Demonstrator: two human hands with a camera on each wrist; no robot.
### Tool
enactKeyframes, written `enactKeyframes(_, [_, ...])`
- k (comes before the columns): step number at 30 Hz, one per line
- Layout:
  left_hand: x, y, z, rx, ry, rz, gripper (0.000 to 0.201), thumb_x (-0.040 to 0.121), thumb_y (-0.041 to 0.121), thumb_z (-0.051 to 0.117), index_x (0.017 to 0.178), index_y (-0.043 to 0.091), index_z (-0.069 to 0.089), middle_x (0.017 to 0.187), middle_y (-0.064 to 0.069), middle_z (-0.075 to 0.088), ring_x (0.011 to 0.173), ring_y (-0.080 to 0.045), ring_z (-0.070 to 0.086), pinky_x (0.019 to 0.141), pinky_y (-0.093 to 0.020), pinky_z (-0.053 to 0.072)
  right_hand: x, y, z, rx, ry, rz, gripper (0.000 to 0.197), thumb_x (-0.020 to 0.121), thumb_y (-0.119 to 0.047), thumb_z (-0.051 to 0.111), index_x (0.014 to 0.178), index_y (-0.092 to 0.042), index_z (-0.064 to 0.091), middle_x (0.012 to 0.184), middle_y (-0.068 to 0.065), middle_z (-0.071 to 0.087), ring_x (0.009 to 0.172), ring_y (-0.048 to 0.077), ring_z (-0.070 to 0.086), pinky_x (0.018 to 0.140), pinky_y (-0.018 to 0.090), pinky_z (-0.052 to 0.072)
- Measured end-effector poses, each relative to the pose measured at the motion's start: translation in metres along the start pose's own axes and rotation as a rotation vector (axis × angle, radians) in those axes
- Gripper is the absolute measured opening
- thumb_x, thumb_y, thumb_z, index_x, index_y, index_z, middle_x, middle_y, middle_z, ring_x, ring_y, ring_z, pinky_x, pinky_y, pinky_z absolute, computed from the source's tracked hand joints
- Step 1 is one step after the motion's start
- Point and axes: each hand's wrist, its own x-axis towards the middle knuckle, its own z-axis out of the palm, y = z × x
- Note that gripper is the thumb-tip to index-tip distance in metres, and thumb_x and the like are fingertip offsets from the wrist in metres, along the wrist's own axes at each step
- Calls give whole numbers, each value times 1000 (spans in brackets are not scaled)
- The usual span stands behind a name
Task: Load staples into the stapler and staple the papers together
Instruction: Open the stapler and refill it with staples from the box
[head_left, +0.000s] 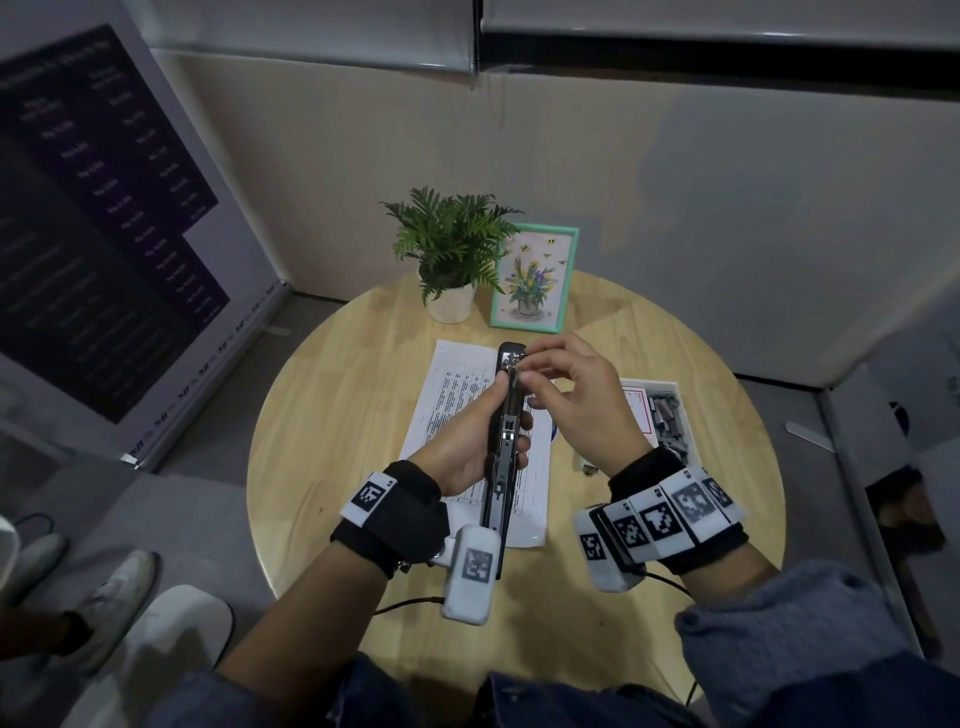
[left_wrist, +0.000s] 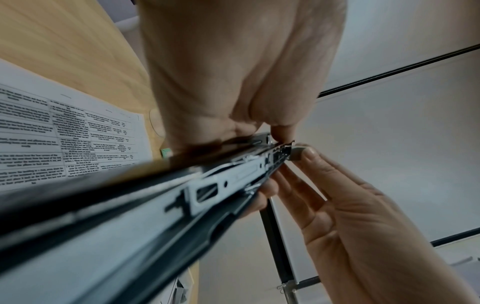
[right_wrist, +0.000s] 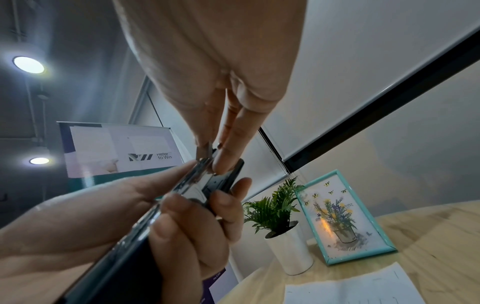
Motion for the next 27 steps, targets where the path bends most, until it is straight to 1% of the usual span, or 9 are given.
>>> enactKeyframes(3, [0,0,0,10,-1,11,43,97,51,30,100,13,51,75,-1,49,50,-10,48,49,-23,46,-1,-2,0,23,4,25,11,86,-4,63,94,-2,70,106,6,56,79,14,60,67,40,61])
enactKeyframes(7, [1,0,0,9,-2,24,45,97,51,30,112,13,50,76,-1,49,51,-10,48,49,-23,47,-1,-2,1,37,11,30,10,86,-4,63,93,-3,70,106,7,55,78,16,60,60,41,60])
enactKeyframes(10, [2,-1,0,15,-3,20,46,98,50,29,119,14,50,77,-1,48,51,-10,48,49,-23,47,0,1,2,-5,5,19,10,86,-5,63,93,-3,70,103,2,53,82,16,60,62,43,60])
enactKeyframes(13, [2,-2,2,18,-21,10,46,98,50,27,119,15,49,76,-1,47,50,-9,48,50,-23,46,1,4,3,-68,15,-17,10,85,-5,64,91,-3,71,97,-2,51,81,13,59,71,43,58])
enactKeyframes(16, [2,-3,3,-5,-53,-16,47,100,48,25,122,17,52,76,0,48,50,-10,49,53,-23,46,0,5,5,-123,70,-47,8,84,-7,64,90,-4,70,98,-1,53,74,2,55,74,35,55])
enactKeyframes(18, [2,-3,3,-10,-64,-42,48,100,46,25,125,13,50,76,-1,49,50,-10,50,53,-24,47,-1,4,7,-135,134,-56,9,82,-8,64,91,-9,66,97,0,55,70,4,56,71,32,53])
enactKeyframes(21, [2,-3,3,10,-72,-61,43,101,43,26,111,11,52,78,-2,51,50,-10,51,54,-25,47,1,4,7,-155,240,-28,9,80,-9,65,86,-10,58,92,-2,54,62,15,55,63,27,47])
enactKeyframes(24, [0,-4,5,2,-70,-52,40,101,42,26,95,18,57,78,-1,52,50,-10,51,57,-26,47,4,7,7,-208,265,1,10,80,-14,65,81,-12,55,86,-1,55,56,9,47,60,26,43])
enactKeyframes(27, [3,-6,2,-45,-14,-30,41,102,41,26,98,17,58,77,-1,52,53,-11,51,56,-26,47,3,8,9,-148,247,65,12,82,-19,64,84,-13,55,88,-2,55,55,5,44,61,25,43])
